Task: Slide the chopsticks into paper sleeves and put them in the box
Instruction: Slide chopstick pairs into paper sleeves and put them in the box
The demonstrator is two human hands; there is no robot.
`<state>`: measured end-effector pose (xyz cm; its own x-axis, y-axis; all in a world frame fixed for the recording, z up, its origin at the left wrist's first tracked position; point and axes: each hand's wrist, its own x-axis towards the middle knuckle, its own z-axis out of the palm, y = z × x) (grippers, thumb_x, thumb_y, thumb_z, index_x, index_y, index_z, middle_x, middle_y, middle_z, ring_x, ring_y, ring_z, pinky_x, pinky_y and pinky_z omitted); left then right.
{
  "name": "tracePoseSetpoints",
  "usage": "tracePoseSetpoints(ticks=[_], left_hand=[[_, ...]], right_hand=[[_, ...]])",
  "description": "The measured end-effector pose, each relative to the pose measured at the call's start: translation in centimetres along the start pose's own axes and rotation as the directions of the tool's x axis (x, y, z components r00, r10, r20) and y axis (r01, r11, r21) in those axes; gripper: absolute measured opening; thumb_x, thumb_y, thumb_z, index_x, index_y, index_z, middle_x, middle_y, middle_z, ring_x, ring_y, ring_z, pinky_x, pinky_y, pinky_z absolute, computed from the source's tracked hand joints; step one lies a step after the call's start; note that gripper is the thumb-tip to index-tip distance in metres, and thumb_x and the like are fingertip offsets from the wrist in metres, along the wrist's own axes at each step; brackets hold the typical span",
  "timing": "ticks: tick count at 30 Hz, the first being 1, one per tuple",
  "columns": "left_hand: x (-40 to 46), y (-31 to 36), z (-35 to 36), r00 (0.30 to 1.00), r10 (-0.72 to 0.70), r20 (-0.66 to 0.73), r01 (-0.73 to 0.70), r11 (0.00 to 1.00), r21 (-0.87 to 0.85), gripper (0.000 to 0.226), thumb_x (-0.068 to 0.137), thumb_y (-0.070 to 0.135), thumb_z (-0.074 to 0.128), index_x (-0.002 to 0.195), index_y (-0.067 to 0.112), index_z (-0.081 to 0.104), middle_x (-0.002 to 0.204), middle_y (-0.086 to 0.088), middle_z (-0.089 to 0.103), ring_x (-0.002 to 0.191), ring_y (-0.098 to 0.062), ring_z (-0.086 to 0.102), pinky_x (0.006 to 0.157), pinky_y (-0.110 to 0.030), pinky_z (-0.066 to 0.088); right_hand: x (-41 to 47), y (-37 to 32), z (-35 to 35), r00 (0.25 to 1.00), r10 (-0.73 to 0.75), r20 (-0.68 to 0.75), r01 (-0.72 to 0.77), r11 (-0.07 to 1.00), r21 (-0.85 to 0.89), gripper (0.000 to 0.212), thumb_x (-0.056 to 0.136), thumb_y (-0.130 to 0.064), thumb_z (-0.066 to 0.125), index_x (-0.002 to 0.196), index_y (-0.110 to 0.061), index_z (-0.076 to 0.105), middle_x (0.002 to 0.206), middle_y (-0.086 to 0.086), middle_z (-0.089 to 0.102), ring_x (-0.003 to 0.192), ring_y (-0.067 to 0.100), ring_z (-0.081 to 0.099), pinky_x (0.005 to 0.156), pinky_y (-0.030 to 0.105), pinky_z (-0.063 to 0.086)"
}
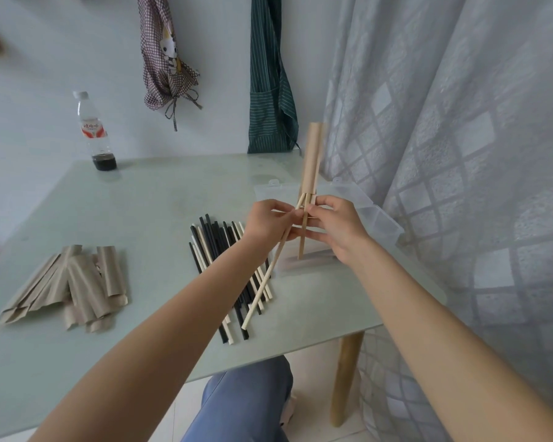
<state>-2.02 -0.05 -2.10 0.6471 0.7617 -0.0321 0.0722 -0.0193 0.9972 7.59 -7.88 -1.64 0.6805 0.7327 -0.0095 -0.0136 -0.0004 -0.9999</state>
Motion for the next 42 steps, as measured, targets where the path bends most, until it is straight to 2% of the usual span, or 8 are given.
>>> tracePoseSetpoints(ticks=[5, 11, 18, 31, 34, 36, 39, 42], left_hand=[[0.3, -0.2, -0.1, 0.997, 0.006, -0.072, -0.006, 1.000, 0.001, 0.024, 0.078, 0.017, 0.076, 0.084, 0.004, 0.058, 0.069, -0.006, 0.066, 0.054, -0.009, 0.063, 0.055, -0.017, 0.053], [0.1, -0.4, -0.4, 0.999, 0.037, 0.038, -0.039, 0.998, 0.046, 0.021, 0.089, -0.001, 0.051, 0.097, 0.001, 0.070, 0.090, -0.011, 0.070, 0.081, -0.013, 0.062, 0.076, -0.016, 0.053], [0.2, -0.4, -0.7, 0.999, 0.016, 0.039, -0.017, 0.999, 0.027, 0.008, 0.080, 0.000, 0.069, 0.075, 0.006, 0.067, 0.080, -0.009, 0.070, 0.086, -0.023, 0.068, 0.086, -0.029, 0.054], [0.4, -0.5, -0.4, 0.997, 0.026, 0.066, -0.019, 0.994, -0.103, 0.024, 0.079, 0.002, 0.072, 0.101, -0.004, 0.065, 0.093, -0.015, 0.070, 0.084, -0.021, 0.070, 0.080, -0.021, 0.057], [0.1, -0.5, -0.4, 0.994, 0.060, 0.096, -0.054, 0.997, -0.058, 0.011, 0.081, 0.004, 0.070, 0.092, 0.003, 0.070, 0.088, -0.011, 0.071, 0.081, -0.018, 0.070, 0.079, -0.020, 0.057], [0.0, -0.4, -0.4, 0.994, 0.068, 0.089, -0.063, 0.996, -0.065, 0.008, 0.081, 0.003, 0.069, 0.087, 0.007, 0.071, 0.084, -0.008, 0.071, 0.077, -0.017, 0.069, 0.078, -0.020, 0.057], [0.0, -0.3, -0.5, 0.994, 0.068, 0.088, -0.063, 0.996, -0.066, 0.008, 0.079, 0.002, 0.071, 0.085, 0.006, 0.071, 0.080, -0.007, 0.070, 0.073, -0.016, 0.069, 0.073, -0.019, 0.057], [0.1, -0.2, -0.9, 0.994, 0.072, 0.086, -0.072, 0.997, -0.002, 0.010, 0.079, -0.002, 0.070, 0.085, 0.005, 0.071, 0.077, -0.007, 0.069, 0.071, -0.017, 0.068, 0.071, -0.019, 0.058]], right_hand=[[0.2, 0.4, 0.0, 1.000, 0.015, -0.014, -0.015, 1.000, 0.006, 0.010, 0.095, -0.007, 0.051, 0.092, -0.007, 0.060, 0.086, 0.010, 0.068, 0.077, 0.020, 0.067, 0.066, 0.031, 0.056], [0.5, 0.6, -0.3, 0.998, 0.029, -0.061, -0.028, 0.999, 0.027, 0.010, 0.095, -0.007, 0.051, 0.095, -0.005, 0.061, 0.085, 0.006, 0.070, 0.076, 0.018, 0.069, 0.065, 0.030, 0.056], [0.2, 0.7, -0.2, 0.999, 0.027, -0.036, -0.024, 0.998, 0.064, 0.009, 0.093, -0.005, 0.053, 0.092, -0.006, 0.062, 0.087, 0.010, 0.068, 0.076, 0.018, 0.068, 0.066, 0.029, 0.057], [-0.3, 0.9, -0.5, 0.999, 0.029, 0.044, -0.029, 1.000, -0.001, 0.010, 0.093, -0.005, 0.054, 0.090, -0.009, 0.063, 0.089, 0.006, 0.066, 0.079, 0.014, 0.065, 0.068, 0.027, 0.053], [-0.5, 0.9, -0.3, 0.999, 0.025, 0.042, -0.024, 0.999, -0.021, 0.015, 0.093, -0.002, 0.053, 0.083, -0.009, 0.062, 0.084, 0.007, 0.065, 0.073, 0.014, 0.065, 0.065, 0.024, 0.054], [-0.5, 0.8, -0.2, 1.000, 0.022, 0.015, -0.022, 1.000, 0.017, 0.006, 0.091, 0.001, 0.055, 0.092, -0.004, 0.059, 0.082, 0.010, 0.065, 0.067, 0.014, 0.067, 0.062, 0.021, 0.056], [-0.4, 0.4, -0.4, 0.999, 0.043, -0.004, -0.043, 0.997, 0.062, 0.021, 0.086, 0.004, 0.059, 0.103, -0.005, 0.050, 0.087, 0.017, 0.067, 0.066, 0.020, 0.070, 0.064, 0.026, 0.058], [-0.6, -0.2, -0.7, 0.993, 0.062, 0.097, -0.066, 0.997, 0.031, 0.004, 0.089, -0.004, 0.059, 0.092, -0.005, 0.058, 0.088, 0.015, 0.068, 0.072, 0.026, 0.070, 0.067, 0.033, 0.059]])
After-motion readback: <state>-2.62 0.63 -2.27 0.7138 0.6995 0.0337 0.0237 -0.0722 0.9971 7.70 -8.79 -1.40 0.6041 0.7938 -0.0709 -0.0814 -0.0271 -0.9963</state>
